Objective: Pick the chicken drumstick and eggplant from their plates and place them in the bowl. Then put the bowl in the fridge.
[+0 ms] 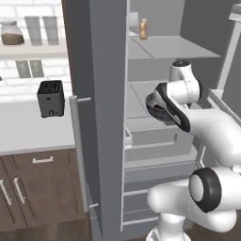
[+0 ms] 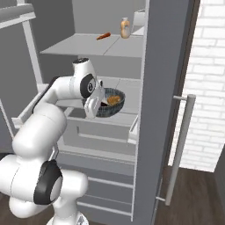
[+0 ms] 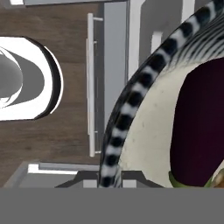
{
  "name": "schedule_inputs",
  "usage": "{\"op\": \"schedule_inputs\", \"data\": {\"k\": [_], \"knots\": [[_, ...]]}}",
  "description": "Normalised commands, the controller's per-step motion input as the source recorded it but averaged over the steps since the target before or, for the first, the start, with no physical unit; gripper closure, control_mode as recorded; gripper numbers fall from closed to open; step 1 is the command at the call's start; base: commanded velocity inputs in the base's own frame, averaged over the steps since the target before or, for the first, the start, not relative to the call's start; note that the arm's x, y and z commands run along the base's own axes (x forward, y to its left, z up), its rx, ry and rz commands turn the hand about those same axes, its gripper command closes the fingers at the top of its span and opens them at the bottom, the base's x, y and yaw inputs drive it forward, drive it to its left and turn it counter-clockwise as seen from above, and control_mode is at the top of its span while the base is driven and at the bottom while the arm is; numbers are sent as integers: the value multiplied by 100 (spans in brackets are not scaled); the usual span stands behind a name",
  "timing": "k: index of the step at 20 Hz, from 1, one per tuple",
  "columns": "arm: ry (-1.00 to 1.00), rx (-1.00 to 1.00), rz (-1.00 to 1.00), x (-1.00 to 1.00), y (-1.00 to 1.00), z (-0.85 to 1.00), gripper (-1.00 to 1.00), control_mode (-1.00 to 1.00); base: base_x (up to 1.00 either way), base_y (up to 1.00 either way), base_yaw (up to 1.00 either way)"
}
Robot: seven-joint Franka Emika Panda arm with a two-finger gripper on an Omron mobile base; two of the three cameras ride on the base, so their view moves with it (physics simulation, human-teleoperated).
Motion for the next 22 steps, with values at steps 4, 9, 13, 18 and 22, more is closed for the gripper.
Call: {"op": "schedule_inputs", "data": {"k": [4, 9, 13, 18, 22], "knots": [[0, 0, 0, 0, 0, 0, 100, 100, 54, 3, 0], [0, 0, 0, 0, 0, 0, 100, 100, 50, 2, 0], [0, 0, 0, 0, 0, 0, 100, 100, 45, 2, 0], [0, 0, 0, 0, 0, 0, 100, 100, 44, 1, 0], [0, 0, 0, 0, 0, 0, 100, 100, 39, 1, 0]]}}
